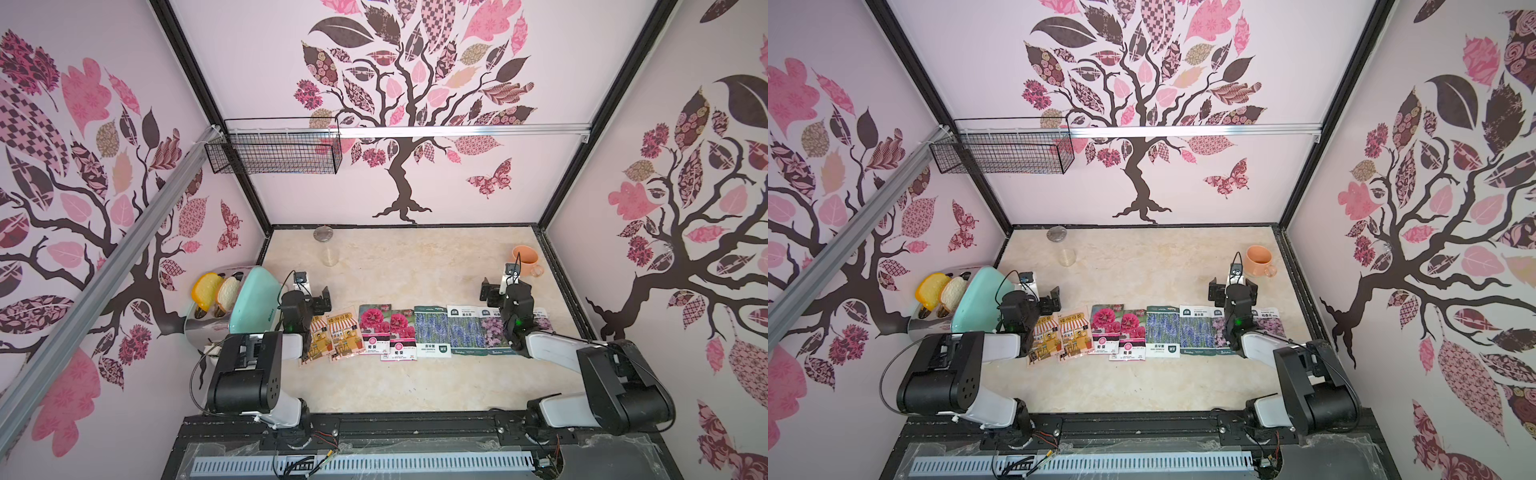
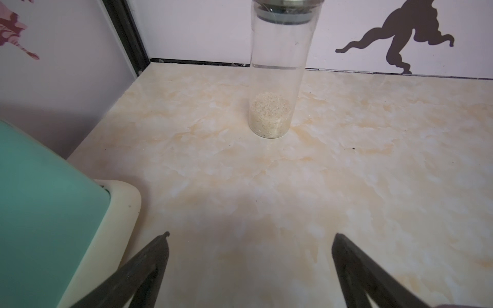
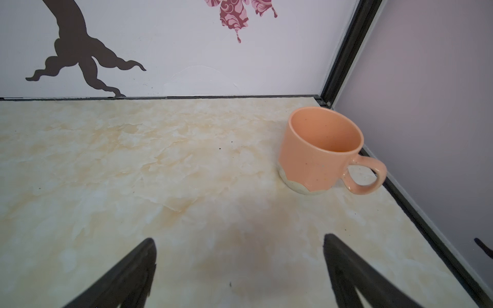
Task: Arrange the seed packets in a row
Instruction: Reset both arms
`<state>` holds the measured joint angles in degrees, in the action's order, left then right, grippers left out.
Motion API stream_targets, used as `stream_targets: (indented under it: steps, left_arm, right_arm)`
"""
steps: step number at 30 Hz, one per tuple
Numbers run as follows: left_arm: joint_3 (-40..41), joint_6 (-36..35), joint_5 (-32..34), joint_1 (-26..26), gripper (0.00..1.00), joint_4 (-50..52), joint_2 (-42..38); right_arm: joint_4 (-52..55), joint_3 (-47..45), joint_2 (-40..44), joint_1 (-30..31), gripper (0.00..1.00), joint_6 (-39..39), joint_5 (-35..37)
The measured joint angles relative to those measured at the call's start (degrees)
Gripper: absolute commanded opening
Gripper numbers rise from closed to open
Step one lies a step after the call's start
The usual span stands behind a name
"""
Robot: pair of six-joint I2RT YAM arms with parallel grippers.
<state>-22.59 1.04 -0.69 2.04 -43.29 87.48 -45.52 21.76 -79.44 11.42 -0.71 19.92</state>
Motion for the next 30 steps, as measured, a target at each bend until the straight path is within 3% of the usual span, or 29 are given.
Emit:
stream_targets:
  steps: [11, 16, 22, 25, 30]
  left_arm:
    - [0.04, 0.02, 0.04, 0.66, 0.97, -3.91, 1.51]
    - [0.07, 0.04, 0.48, 0.42, 0.97, -4.28, 1.51]
    - [3.98, -0.22, 5.53, -2.8, 0.97, -9.4, 1.49]
    - [3.85, 0.37, 6.84, -2.08, 0.97, -9.22, 1.49]
    - [1.49, 1.38, 9.53, -1.22, 0.97, -7.78, 1.51]
  right_arm:
    - [-17.73, -7.5, -6.01, -1.49, 0.99, -1.29, -1.2]
    - [-19.67, -7.52, -6.25, -1.62, 0.99, -1.29, -1.95]
    - [-20.28, -7.5, -6.25, -1.88, 0.99, -1.25, -2.73]
    - [-20.61, -7.06, -7.48, -5.05, 0.99, -0.52, -8.0]
    - [-20.13, -6.71, -10.1, -8.28, 0.99, 1.25, -9.68]
